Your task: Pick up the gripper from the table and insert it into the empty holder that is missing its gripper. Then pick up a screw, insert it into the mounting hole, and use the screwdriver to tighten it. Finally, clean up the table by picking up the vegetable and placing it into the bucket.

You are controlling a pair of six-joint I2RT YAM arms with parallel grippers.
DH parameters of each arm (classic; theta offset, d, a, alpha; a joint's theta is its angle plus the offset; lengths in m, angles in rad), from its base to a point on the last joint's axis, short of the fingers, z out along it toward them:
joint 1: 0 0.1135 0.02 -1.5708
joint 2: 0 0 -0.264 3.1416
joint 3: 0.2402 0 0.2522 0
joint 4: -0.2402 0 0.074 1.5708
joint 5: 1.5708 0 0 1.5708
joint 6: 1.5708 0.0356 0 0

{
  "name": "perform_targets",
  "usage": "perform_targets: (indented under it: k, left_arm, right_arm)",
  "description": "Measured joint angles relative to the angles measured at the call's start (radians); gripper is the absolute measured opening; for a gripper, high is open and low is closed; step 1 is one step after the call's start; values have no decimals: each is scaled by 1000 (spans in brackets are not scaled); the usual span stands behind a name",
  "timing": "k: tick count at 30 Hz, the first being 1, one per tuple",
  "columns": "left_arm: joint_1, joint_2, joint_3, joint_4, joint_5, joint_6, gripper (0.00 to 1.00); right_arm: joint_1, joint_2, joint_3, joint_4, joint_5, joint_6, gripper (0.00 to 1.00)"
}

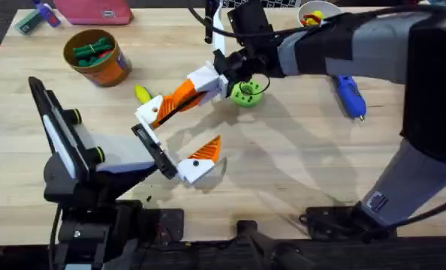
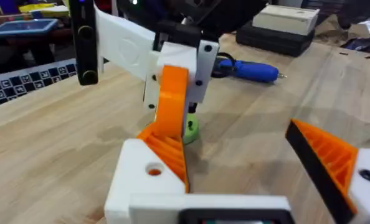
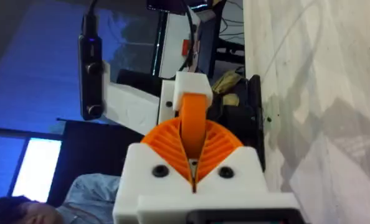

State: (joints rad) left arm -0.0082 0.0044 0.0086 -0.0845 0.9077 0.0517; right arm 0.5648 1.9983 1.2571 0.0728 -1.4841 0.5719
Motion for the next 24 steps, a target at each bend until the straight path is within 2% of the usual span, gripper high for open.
perform_targets:
  k: [4,8,24]
  left_arm:
    - [2,0,0,1,-7,0,986]
    - [2,0,0,0,-3,-1,985]
    - [1,0,1,-2,14,-15,985]
  right_arm:
    - [3,0,-52,203,2,103,8]
    - [2,-7,-95,330,5,203,8]
    - [3,-45,-154,359,39,320,8]
